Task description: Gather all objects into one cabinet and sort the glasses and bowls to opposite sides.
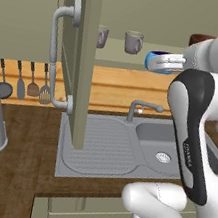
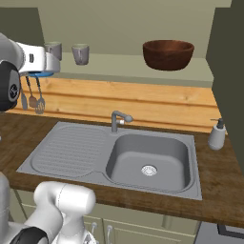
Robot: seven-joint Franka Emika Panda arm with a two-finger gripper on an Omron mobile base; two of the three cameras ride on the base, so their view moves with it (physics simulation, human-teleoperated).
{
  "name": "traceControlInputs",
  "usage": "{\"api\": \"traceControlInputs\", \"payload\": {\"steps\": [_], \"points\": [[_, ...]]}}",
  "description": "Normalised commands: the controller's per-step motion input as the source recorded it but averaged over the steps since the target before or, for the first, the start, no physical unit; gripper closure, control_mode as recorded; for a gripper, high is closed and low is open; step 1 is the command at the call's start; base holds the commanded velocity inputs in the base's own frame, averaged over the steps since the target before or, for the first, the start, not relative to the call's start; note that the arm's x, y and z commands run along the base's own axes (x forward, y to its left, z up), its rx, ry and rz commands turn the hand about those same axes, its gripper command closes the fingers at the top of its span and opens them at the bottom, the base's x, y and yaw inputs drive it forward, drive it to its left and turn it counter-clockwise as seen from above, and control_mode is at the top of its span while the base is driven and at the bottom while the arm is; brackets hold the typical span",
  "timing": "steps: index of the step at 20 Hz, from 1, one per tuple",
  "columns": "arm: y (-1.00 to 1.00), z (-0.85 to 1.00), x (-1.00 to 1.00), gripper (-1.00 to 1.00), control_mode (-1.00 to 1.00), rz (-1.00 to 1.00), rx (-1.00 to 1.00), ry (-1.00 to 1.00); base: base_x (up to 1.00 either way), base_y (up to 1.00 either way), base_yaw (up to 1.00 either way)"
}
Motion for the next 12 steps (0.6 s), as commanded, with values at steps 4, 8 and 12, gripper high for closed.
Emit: {"api": "traceControlInputs", "payload": {"steps": [4,8,12], "points": [[0.42,-0.02,0.34,1.0,-1.0,0.0,0.0,-0.04,0.0,0.0,0.0],[0.33,-0.03,0.41,1.0,-1.0,0.0,0.0,-0.01,0.0,0.0,0.0],[0.17,0.0,0.41,1.0,-1.0,0.0,0.0,0.02,0.0,0.0,0.0]]}}
